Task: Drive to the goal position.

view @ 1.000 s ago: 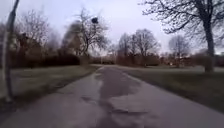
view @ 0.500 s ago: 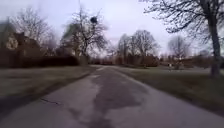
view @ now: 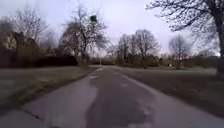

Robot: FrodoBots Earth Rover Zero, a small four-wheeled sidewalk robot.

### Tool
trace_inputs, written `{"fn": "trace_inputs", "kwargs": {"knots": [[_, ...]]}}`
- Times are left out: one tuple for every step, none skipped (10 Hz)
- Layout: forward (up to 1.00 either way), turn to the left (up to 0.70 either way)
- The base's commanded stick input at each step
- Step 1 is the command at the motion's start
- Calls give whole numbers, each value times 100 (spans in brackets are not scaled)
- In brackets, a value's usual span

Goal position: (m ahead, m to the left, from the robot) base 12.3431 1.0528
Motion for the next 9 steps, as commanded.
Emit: {"fn": "trace_inputs", "kwargs": {"knots": [[100,0],[100,0],[100,0],[100,0],[100,0],[100,0],[100,0],[100,0],[100,0]]}}
